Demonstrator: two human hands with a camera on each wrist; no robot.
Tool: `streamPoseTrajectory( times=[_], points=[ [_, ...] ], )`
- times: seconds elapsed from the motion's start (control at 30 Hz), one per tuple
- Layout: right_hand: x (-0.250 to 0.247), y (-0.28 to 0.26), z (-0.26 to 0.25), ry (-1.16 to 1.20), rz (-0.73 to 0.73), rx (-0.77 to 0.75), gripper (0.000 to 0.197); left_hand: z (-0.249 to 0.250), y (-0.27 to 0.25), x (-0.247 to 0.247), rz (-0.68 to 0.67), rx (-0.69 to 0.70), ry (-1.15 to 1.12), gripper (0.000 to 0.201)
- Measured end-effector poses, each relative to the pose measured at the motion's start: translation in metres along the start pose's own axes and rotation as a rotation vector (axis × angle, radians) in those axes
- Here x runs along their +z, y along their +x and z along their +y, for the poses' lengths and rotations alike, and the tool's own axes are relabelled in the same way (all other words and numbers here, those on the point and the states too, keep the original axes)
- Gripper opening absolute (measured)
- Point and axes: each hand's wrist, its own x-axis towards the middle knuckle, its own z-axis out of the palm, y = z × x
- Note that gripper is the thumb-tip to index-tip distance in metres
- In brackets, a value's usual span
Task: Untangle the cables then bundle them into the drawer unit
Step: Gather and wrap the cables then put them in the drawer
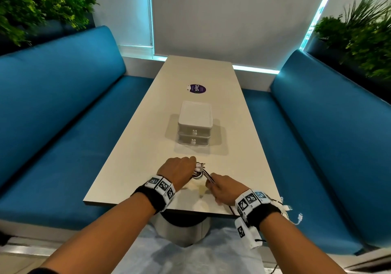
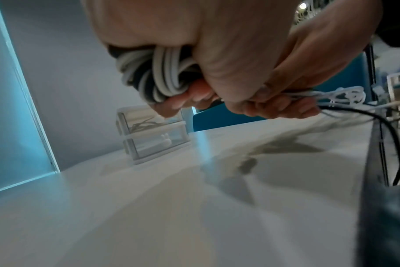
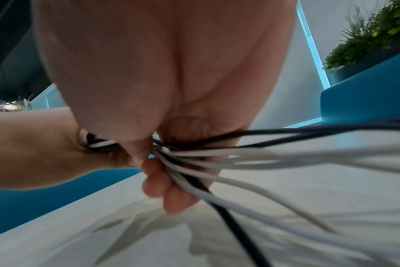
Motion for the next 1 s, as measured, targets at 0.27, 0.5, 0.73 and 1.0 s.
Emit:
streamPoseTrajectory(
  times=[0.27,0.5,0.73,1.0],
  points=[
    [0.0,0.001,-0.004,-0.08,0.012,0.02,0.026,-0.008,-0.002,0.007,-0.022,-0.099,-0.005,0.021],
    [0.009,0.001,-0.002,-0.089,0.085,-0.057,0.027,-0.014,-0.009,0.022,-0.068,-0.168,-0.085,0.026],
    [0.007,-0.002,0.001,-0.078,0.092,-0.09,0.024,-0.021,-0.009,0.021,-0.059,-0.125,-0.069,0.039],
    [0.008,-0.002,0.006,-0.191,0.171,0.011,0.034,-0.013,-0.009,0.016,-0.04,-0.188,-0.101,0.041]
  ],
)
